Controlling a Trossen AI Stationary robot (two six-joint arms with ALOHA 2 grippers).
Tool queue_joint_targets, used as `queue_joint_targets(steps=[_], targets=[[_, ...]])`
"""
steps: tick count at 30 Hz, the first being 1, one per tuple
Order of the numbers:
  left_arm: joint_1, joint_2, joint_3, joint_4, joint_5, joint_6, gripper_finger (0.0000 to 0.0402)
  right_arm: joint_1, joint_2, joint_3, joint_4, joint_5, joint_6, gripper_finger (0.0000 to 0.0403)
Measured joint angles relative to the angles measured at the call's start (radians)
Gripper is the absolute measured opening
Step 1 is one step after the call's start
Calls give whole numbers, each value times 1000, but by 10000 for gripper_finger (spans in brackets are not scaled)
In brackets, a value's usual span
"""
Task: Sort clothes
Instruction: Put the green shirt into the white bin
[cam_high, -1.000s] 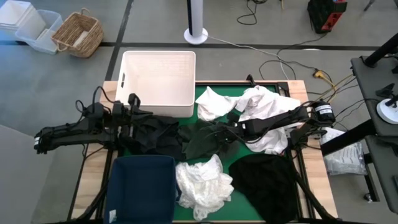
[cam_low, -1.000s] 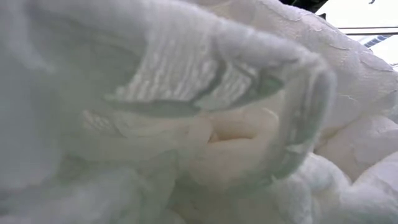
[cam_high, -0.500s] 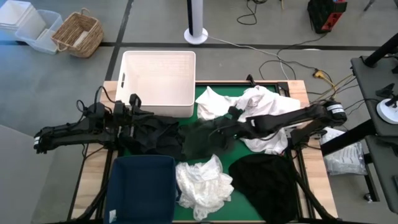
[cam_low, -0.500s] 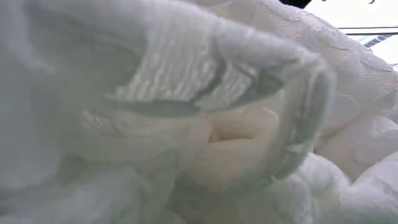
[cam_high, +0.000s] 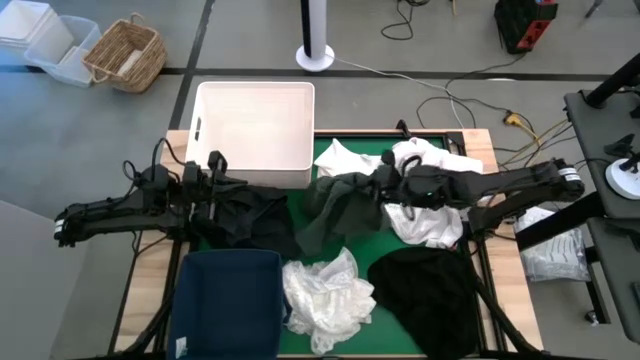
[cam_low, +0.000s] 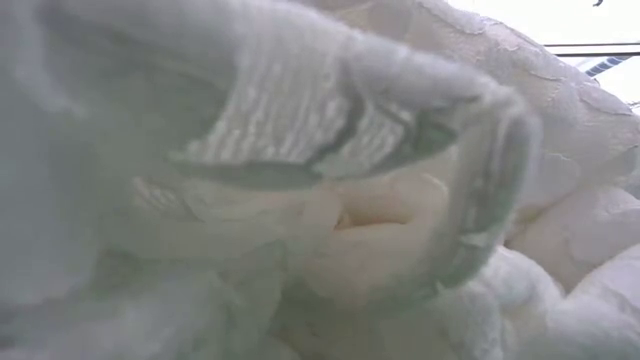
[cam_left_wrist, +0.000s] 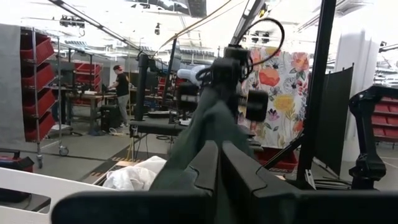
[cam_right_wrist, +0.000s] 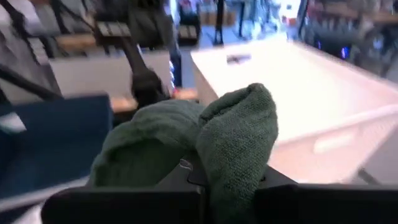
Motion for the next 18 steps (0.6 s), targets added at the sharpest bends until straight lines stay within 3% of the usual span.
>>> queue_joint_targets(steps=[13,18], targets=[[0,1,0,0,0,-6,0,0,-99,1,277,-147,-69,13],[0,1,0,0,0,-6,0,0,-96,75,288,-181,-102,13]])
